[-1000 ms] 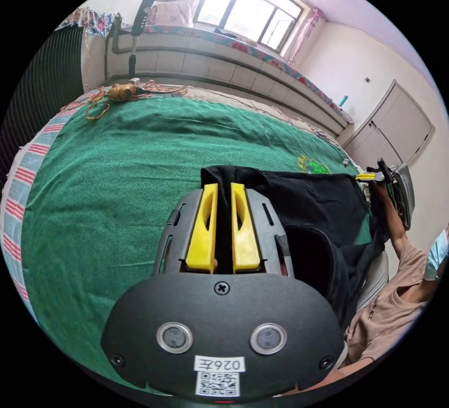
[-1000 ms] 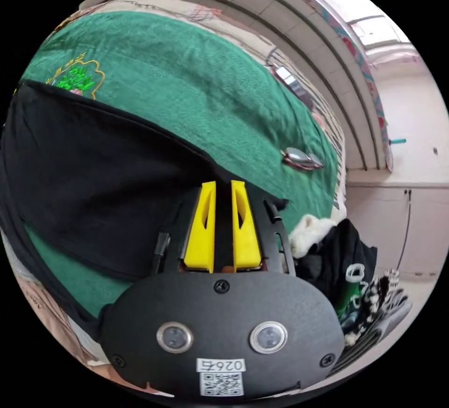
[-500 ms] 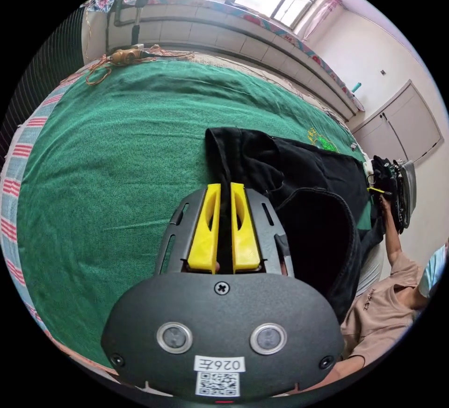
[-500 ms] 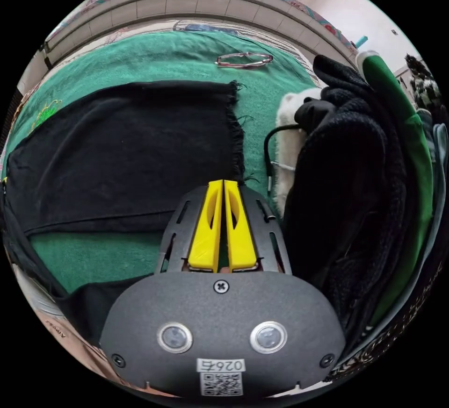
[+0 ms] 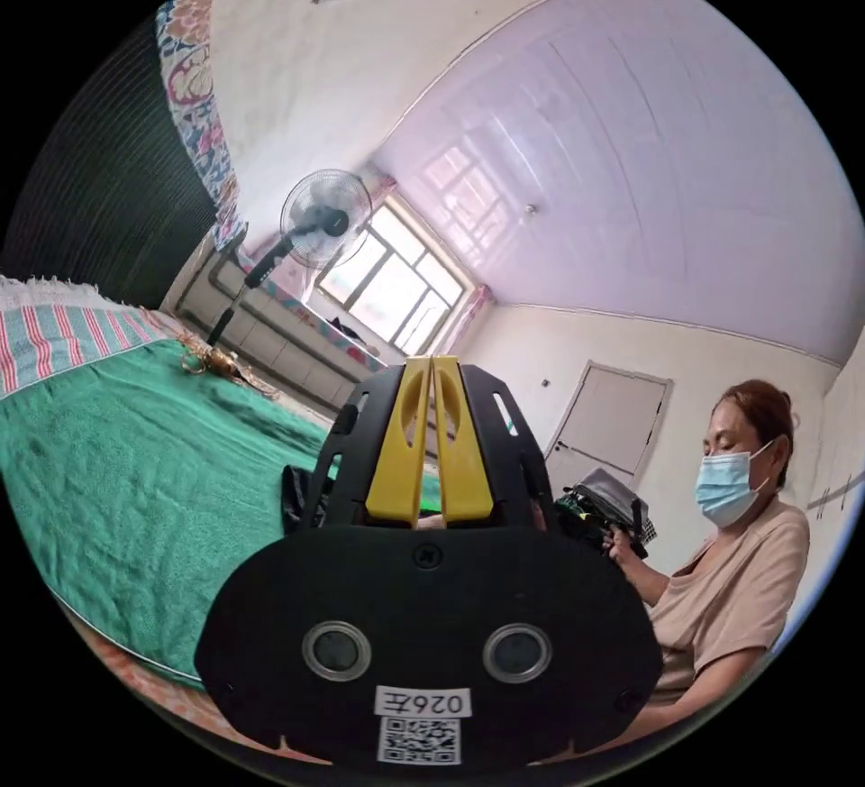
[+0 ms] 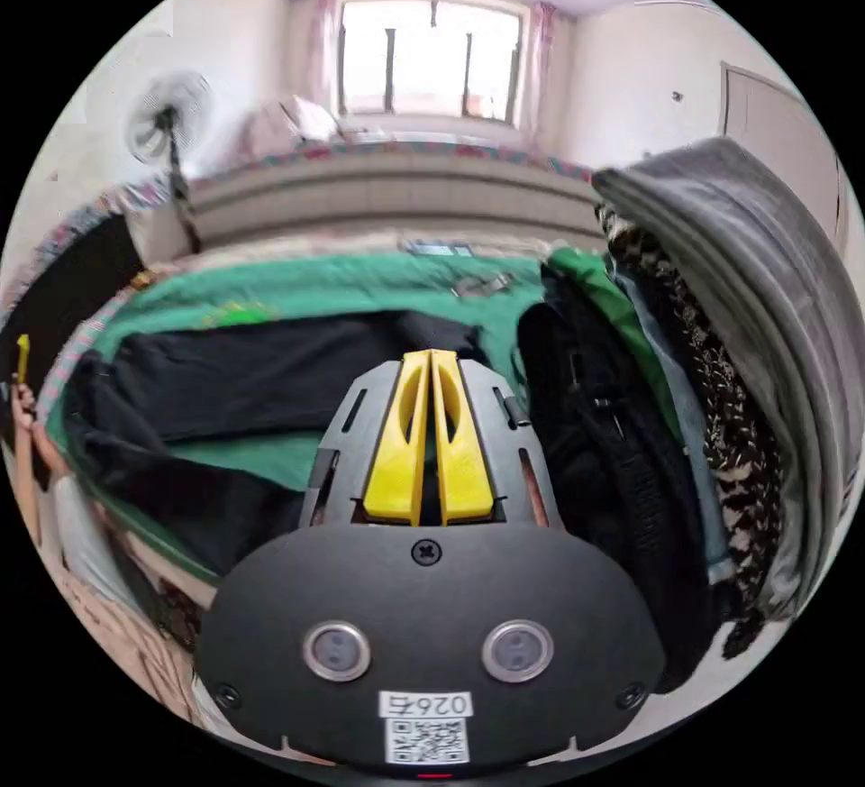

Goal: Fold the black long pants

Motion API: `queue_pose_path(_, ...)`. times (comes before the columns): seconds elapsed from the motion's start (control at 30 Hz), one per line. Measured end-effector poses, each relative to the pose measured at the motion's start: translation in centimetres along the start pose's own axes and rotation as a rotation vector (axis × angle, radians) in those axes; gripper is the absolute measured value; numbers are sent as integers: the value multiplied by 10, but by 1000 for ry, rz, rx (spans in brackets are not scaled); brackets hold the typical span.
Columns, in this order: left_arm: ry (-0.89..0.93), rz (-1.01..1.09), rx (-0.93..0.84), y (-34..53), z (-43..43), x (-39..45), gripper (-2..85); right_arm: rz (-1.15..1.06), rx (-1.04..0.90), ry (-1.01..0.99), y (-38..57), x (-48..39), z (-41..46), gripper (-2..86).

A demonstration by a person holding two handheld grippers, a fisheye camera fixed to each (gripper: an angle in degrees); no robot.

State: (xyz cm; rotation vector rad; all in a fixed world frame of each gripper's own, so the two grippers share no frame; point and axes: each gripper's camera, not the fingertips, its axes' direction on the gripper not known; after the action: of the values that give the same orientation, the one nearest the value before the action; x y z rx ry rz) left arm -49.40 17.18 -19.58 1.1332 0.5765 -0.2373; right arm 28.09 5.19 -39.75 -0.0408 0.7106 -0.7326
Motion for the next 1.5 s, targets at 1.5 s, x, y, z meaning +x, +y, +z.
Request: queue_pose_path(1.5, -155, -28, -775, 85, 88, 13, 30, -377, -372, -63, 74, -14, 6, -13)
